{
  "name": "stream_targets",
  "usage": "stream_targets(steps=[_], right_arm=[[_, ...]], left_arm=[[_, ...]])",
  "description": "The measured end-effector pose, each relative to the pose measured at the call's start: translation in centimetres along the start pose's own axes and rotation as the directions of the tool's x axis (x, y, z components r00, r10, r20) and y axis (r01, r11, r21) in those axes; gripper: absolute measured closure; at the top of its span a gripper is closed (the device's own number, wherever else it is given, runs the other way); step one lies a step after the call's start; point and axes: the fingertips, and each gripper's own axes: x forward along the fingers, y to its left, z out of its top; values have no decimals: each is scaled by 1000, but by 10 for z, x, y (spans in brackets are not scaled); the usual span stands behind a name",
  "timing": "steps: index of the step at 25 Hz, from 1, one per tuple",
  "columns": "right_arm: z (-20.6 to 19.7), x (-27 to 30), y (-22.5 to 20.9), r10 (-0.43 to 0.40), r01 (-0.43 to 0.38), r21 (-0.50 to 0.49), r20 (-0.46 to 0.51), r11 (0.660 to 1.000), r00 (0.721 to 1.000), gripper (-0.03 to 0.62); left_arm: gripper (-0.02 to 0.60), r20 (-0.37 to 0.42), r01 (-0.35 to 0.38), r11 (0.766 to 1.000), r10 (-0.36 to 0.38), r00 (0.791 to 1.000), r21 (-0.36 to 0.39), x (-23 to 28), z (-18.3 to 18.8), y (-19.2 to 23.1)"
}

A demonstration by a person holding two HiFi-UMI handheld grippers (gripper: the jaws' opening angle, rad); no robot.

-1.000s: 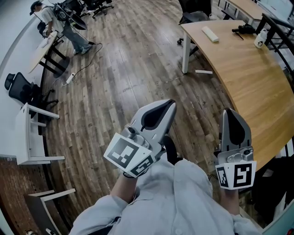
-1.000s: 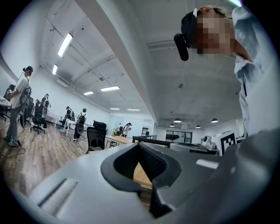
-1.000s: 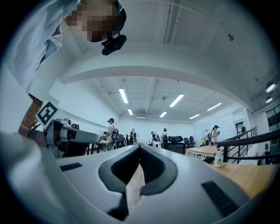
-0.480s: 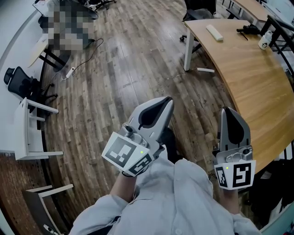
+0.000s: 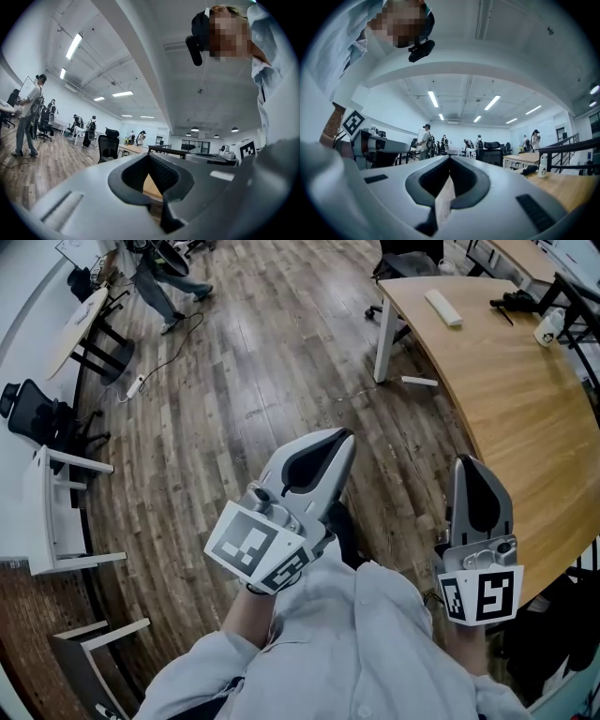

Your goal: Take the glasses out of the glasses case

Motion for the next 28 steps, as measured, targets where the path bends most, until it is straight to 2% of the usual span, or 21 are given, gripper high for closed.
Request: stream_targets(steps=[9,19,28], right_arm=[[-3,83,-17,1,-1,4,-25,1000,1000,594],[1,170,-41,-55,54,-21,-34,998,998,594],[0,223,-44,-90,89,-47,-30,995,995,594]], left_arm=[[577,-19,25,1000,-25,1000,-6,52,17,65],[577,-17,73,997,-73,997,-7,105,39,140],[577,-11,102,995,-102,995,-23,129,43,190]])
